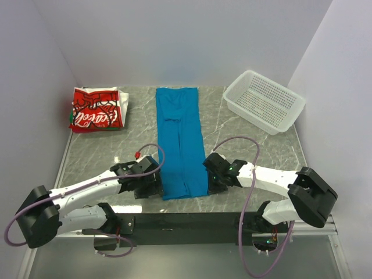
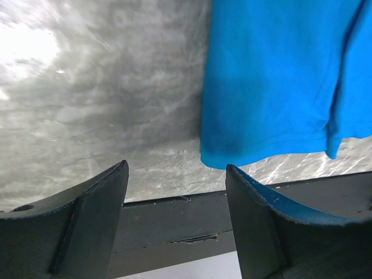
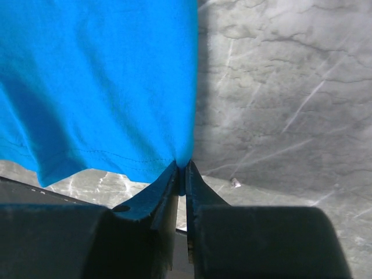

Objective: Fold and stack the t-shirts
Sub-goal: Fold the tshirt

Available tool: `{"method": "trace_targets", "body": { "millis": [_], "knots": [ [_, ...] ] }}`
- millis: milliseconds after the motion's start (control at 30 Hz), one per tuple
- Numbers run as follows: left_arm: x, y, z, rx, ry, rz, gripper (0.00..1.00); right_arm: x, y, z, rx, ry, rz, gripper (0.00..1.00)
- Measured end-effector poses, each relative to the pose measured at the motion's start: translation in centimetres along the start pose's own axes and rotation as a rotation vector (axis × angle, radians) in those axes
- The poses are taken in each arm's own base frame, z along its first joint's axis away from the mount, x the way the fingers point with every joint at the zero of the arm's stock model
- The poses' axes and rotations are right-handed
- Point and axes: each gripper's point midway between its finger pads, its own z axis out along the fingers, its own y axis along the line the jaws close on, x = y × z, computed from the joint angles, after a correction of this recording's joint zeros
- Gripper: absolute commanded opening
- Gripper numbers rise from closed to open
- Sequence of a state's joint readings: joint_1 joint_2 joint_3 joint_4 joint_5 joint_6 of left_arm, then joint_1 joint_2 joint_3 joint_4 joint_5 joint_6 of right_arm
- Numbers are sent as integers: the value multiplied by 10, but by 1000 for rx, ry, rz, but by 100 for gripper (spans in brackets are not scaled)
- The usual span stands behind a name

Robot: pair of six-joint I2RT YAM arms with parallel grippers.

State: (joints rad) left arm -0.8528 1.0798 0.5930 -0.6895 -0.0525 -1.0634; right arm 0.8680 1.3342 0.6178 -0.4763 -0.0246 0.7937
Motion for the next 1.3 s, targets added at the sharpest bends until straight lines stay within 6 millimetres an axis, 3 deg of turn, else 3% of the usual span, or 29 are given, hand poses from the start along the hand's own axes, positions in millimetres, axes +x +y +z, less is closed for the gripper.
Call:
{"method": "trace_targets", "body": {
  "millis": [267,567,967,1200,1300],
  "knots": [
    [22,-2,20,-63,69,60,68,1,3,0,-9,4,-5,13],
    [19,-12,27,-88,63,75,66,2,3,0,-9,4,-7,13],
    [18,-16,30,-90,55,86,41,2,4,0,-12,4,-13,13],
    [19,-27,34,-37,52,95,34,2,6,1,-9,9,-25,12],
    [20,-31,35,-13,56,97,23,3,7,1,-8,13,-30,12]
  ]
}}
